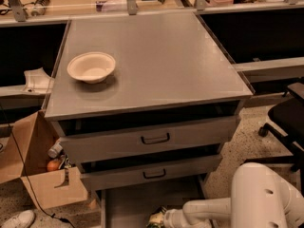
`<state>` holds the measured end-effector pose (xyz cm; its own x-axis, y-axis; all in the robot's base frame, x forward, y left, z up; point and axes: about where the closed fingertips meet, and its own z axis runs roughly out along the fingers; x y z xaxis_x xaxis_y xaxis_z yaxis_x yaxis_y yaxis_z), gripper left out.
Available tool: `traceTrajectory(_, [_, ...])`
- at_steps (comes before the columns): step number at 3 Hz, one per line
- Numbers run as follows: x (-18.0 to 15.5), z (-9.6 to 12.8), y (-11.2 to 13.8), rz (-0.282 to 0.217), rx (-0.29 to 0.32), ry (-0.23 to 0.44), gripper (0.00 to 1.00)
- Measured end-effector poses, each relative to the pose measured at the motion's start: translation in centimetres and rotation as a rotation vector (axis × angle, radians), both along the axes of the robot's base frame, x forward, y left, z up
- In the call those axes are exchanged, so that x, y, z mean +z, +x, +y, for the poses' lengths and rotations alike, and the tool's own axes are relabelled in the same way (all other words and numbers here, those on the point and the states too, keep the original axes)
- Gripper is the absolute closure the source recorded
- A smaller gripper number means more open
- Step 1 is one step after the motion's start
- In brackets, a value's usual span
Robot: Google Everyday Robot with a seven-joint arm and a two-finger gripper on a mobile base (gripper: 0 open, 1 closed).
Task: Place green can into bottom drawer
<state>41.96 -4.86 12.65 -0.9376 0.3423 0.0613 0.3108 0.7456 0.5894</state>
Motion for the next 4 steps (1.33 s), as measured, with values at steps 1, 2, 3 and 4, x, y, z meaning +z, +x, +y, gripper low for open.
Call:
traceTrajectory(1, [-0.01, 0.01, 0.00, 0.000, 0.000, 0.000, 0.73])
traceTrajectory(2, [-0.01, 0.01, 0.00, 0.000, 0.000, 0.000, 0.50])
traceTrajectory(3, [-0.01, 0.01, 0.00, 0.000, 0.000, 0.000, 0.19])
traceTrajectory(4, [-0.02, 0.05, -0.03, 0.001, 0.001, 0.000, 0.00])
